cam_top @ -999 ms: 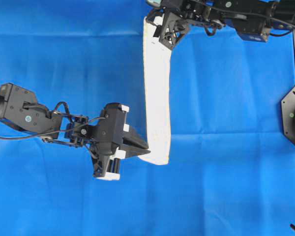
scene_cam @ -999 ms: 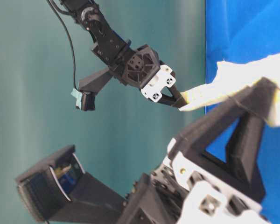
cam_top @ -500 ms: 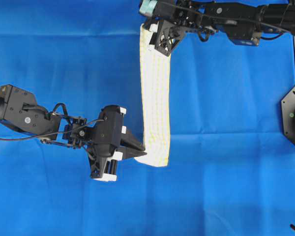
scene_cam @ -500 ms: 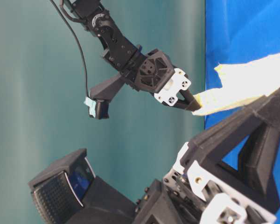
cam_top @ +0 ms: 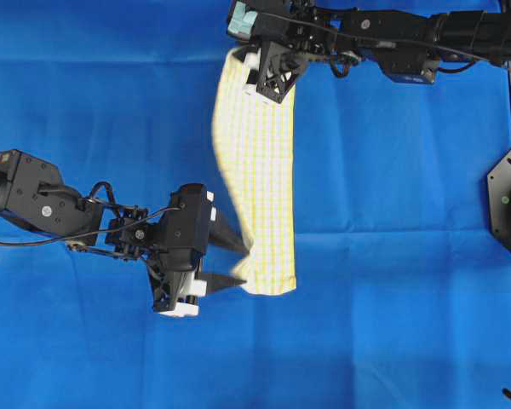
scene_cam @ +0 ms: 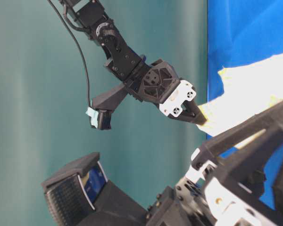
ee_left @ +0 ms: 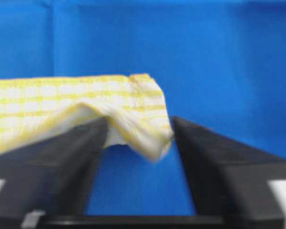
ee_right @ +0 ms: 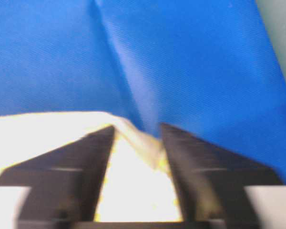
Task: Fold the yellow towel.
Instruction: 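Lay the strip down and open both grippers, moving them to the top end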
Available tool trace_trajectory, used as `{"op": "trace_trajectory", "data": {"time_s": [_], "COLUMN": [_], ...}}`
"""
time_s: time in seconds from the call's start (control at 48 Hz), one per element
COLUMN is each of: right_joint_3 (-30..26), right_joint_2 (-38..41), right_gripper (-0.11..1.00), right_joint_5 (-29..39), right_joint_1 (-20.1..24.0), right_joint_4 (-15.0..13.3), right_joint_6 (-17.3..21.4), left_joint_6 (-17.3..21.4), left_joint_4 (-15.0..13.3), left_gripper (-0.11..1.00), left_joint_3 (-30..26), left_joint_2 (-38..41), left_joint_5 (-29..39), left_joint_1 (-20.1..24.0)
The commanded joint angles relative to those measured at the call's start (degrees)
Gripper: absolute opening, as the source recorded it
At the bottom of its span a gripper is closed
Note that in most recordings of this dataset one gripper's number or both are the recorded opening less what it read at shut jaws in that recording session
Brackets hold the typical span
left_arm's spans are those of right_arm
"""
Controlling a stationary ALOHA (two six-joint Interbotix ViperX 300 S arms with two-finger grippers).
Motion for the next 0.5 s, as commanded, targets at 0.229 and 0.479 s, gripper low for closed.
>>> {"op": "trace_trajectory", "data": {"time_s": [0.229,0.479], "right_joint_3": [0.9,7.3], "right_joint_2": [-7.1,-17.5], "right_gripper": [0.74,0.75], "right_joint_5": [-0.1,-0.5], "right_joint_1": [0.4,1.8], "right_joint_4": [-0.2,-0.2], "right_joint_6": [-0.6,-0.4], "left_joint_6": [0.4,1.0], "left_joint_4": [0.0,0.4], "left_gripper": [0.75,0.73], "left_joint_3": [0.2,2.5], "left_joint_2": [-10.7,-17.7], "left_joint_5": [13.4,16.4], "left_joint_1": [2.0,6.2]}}
